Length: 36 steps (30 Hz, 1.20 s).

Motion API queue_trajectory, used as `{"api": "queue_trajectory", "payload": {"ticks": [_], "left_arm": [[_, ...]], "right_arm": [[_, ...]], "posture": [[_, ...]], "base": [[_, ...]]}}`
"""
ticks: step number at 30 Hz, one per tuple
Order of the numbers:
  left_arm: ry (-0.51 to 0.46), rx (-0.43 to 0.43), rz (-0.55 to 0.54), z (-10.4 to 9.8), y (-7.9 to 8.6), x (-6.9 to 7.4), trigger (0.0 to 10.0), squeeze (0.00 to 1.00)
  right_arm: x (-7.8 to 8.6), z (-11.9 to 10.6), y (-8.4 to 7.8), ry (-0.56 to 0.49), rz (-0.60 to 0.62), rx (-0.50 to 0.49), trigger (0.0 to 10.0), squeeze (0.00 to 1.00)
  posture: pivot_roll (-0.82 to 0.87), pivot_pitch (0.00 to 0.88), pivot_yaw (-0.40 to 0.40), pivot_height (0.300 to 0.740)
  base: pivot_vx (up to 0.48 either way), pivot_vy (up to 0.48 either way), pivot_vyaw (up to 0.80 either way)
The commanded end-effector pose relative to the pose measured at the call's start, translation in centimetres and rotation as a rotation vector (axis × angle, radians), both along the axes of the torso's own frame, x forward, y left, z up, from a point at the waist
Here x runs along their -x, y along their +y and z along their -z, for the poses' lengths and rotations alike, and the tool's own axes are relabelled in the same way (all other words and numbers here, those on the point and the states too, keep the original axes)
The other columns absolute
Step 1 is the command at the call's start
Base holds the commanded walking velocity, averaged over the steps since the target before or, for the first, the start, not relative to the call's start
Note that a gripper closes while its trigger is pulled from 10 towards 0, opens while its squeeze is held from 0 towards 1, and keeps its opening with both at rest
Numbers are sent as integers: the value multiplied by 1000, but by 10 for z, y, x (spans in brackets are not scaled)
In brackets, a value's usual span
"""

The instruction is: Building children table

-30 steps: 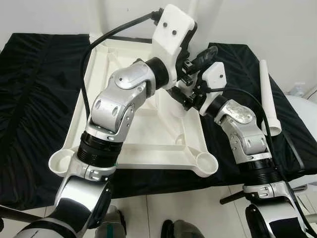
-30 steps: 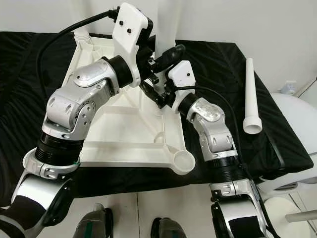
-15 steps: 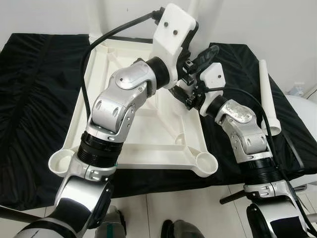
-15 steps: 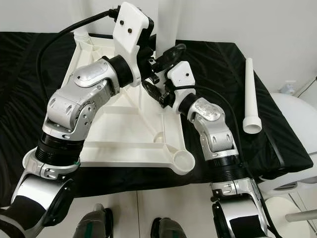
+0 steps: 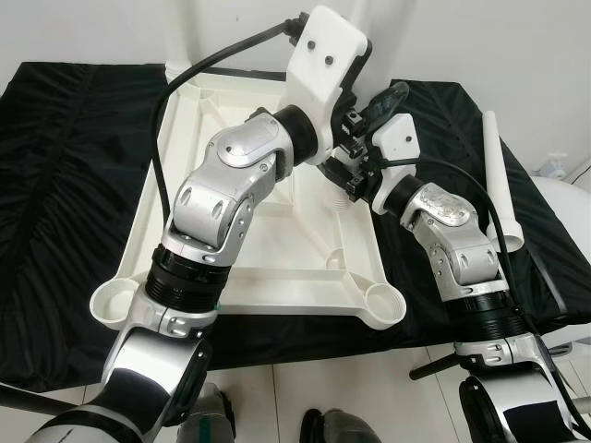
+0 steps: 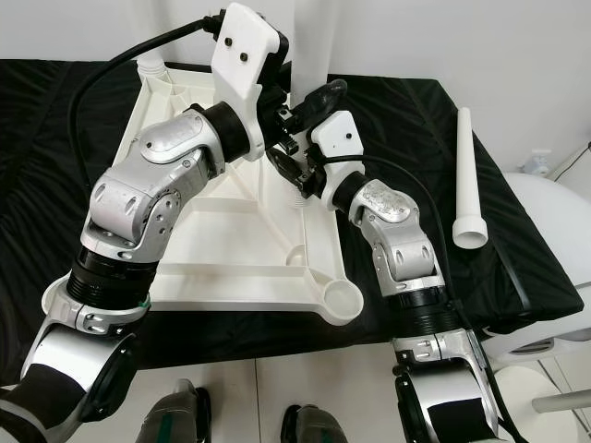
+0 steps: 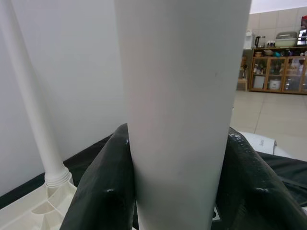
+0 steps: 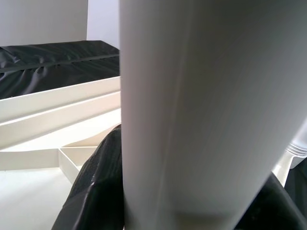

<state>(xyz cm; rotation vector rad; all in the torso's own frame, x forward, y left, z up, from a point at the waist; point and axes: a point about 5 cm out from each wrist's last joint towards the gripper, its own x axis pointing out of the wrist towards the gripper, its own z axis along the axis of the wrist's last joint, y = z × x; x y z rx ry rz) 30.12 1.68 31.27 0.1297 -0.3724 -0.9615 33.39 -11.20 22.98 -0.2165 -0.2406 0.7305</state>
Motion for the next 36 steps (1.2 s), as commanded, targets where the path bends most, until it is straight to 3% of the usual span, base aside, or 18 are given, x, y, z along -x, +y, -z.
{"api": "queue_trajectory", "payload": {"ticks": [1, 6, 7, 9, 10, 11, 12, 20, 21, 22, 23, 27, 33, 34, 36], "left_arm": [[-47, 1, -6, -5, -2, 5, 10000, 0], [-56, -9, -12, -3, -3, 5, 10000, 0], [-57, -10, -13, -3, -3, 5, 10000, 0], [-57, -10, -10, -3, -3, 6, 10000, 0], [-44, -5, 0, -2, -4, 6, 10000, 75], [-44, -5, 0, -2, -4, 6, 10000, 75], [-9, 14, 28, -1, -4, 6, 10000, 1000], [53, 59, 113, -4, -1, 12, 10000, 1000], [61, 69, 122, -5, 0, 12, 10000, 835], [61, 69, 122, -5, 0, 12, 10000, 835], [86, 103, 143, -8, 2, 13, 10000, 0], [124, 160, 201, -13, 9, 16, 10000, 0], [150, 174, 209, -9, 16, 16, 10000, 0], [148, 179, 118, -3, 29, 9, 10000, 0], [144, 177, 50, 2, 39, 4, 10000, 0]], "right_arm": [[-2, -2, -8, 3, 44, 12, 0, 0], [-3, -2, -10, 5, 63, 15, 0, 0], [-4, -3, -10, 5, 67, 15, 5255, 0], [-4, -2, -11, 4, 75, 20, 5255, 0], [-5, -1, -11, 10, 84, 21, 10000, 0], [-5, -1, -11, 10, 84, 21, 10000, 0], [-6, -1, -11, 14, 91, 21, 10000, 0], [-8, 1, -13, 20, 123, 4, 10000, 0], [-8, 2, -13, 22, 127, 2, 10000, 0], [-8, 2, -13, 22, 127, 2, 10000, 0], [-8, 3, -14, 21, 132, 2, 10000, 0], [-9, 4, -16, 21, 155, -14, 10000, 0], [-10, 4, -19, 15, 181, -32, 10000, 0], [-11, 4, -24, 31, 209, -73, 10000, 0], [-11, 4, -27, 42, 226, -99, 10000, 0]], "posture": [[12, 69, -96, 740], [13, 74, -95, 740], [12, 75, -95, 740], [12, 77, -94, 740], [13, 77, -94, 740], [13, 77, -94, 740], [13, 78, -92, 740], [13, 82, -87, 740], [14, 84, -85, 740], [14, 84, -85, 740], [14, 85, -85, 740], [13, 86, -83, 740], [14, 87, -83, 740], [12, 89, -78, 740], [15, 89, -76, 740]], "base": [[0, 0, 0], [0, 0, 0], [0, 0, 0], [0, 0, 0], [0, 0, 0], [0, 0, 0], [0, 0, 0], [0, 0, 0], [0, 0, 0], [0, 0, 0], [0, 0, 0], [0, 0, 0], [0, 0, 0], [0, 0, 0], [0, 0, 0]]}}
